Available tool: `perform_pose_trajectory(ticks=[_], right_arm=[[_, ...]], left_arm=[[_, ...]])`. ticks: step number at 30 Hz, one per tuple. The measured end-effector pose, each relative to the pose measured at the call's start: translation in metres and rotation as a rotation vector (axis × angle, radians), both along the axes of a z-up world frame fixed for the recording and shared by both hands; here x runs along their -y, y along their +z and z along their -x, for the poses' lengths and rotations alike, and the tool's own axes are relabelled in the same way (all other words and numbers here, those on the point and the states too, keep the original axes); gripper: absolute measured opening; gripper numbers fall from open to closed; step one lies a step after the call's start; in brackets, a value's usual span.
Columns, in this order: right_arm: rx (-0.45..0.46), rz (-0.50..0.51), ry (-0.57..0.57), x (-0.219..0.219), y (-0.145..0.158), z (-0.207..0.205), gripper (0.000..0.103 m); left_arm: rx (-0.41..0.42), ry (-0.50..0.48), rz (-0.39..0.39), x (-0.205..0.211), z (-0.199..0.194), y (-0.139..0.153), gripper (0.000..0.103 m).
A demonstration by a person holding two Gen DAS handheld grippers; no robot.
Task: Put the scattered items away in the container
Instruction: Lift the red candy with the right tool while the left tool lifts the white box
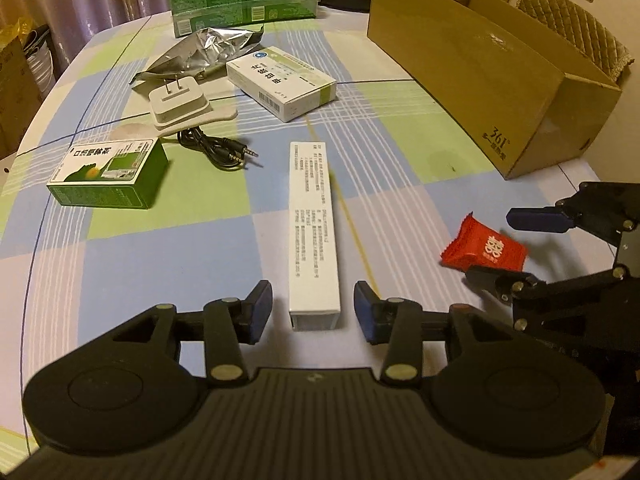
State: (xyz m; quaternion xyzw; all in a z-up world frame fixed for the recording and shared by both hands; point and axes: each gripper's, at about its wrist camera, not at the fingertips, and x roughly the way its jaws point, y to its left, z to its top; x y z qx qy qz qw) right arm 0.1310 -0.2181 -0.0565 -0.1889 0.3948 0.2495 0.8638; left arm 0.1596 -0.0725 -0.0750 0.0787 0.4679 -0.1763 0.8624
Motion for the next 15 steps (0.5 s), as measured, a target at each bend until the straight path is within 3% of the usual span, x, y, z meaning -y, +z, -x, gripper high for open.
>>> perform_pose_trajectory(ticks=[7,11,15], right_arm=[[-0.017,0.003,0.041,-0.004,-0.005,-0.005,0.052],[-0.025,-0.003,0.051,-0.004,-0.005,-0.007,0.04],[-0.029,-0.012,0.054,-0.004,-0.004,-0.006,0.035]], left_arm=[[0.004,0.004,0.003,0.005,-0.015,-0.003,0.039],[0.013,-0.012,-0.002,0.011,-0.026,-0.004,0.039],[0.017,-0.034,-0.024,0.018,-0.035,-0.006,0.038]])
